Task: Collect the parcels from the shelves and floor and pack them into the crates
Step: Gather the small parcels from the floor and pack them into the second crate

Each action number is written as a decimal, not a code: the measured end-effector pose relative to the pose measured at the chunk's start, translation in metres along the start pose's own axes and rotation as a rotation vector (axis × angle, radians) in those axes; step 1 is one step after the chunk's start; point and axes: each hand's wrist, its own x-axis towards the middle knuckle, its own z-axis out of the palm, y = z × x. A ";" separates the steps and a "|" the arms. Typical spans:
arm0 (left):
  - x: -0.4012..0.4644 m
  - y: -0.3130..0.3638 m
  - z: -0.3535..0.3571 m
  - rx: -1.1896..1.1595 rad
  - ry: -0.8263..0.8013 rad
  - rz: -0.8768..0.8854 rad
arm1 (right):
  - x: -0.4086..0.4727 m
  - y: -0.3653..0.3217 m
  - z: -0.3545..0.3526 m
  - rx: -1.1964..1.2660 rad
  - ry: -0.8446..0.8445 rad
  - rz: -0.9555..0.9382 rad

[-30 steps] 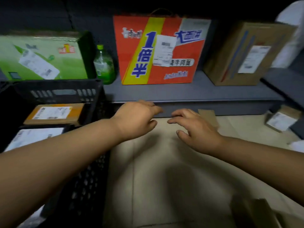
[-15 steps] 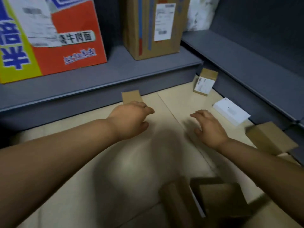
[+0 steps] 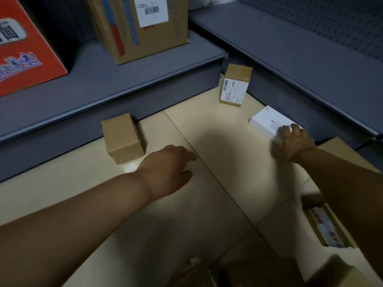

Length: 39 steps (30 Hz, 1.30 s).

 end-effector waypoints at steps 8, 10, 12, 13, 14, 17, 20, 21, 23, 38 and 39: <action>0.008 -0.004 0.016 -0.043 -0.053 -0.010 | 0.021 -0.001 0.020 0.153 -0.004 0.114; 0.008 -0.005 0.018 -0.043 -0.062 -0.023 | 0.026 -0.001 0.020 0.256 -0.050 0.105; 0.006 -0.006 0.019 -0.043 -0.068 -0.026 | 0.026 0.000 0.018 0.296 -0.101 0.113; 0.004 -0.006 0.019 -0.040 -0.070 -0.025 | 0.025 -0.002 0.017 0.279 -0.114 0.119; 0.002 -0.006 0.019 -0.039 -0.073 -0.025 | 0.021 -0.004 0.016 0.256 -0.117 0.121; -0.005 -0.008 0.014 -0.029 -0.075 -0.034 | 0.005 -0.018 0.015 0.240 -0.077 0.087; -0.015 -0.011 0.006 -0.006 -0.061 -0.052 | -0.022 -0.039 0.014 0.267 -0.016 -0.012; -0.019 -0.012 0.003 0.001 -0.052 -0.061 | -0.032 -0.048 0.013 0.280 0.007 -0.053; -0.030 -0.015 -0.005 0.011 -0.035 -0.080 | -0.054 -0.066 0.010 0.301 0.048 -0.155; -0.158 -0.065 -0.065 -0.444 0.108 -0.615 | -0.219 -0.230 -0.045 0.183 0.208 -0.947; -0.170 -0.069 -0.069 -0.504 0.136 -0.648 | -0.227 -0.239 -0.050 0.175 0.221 -0.967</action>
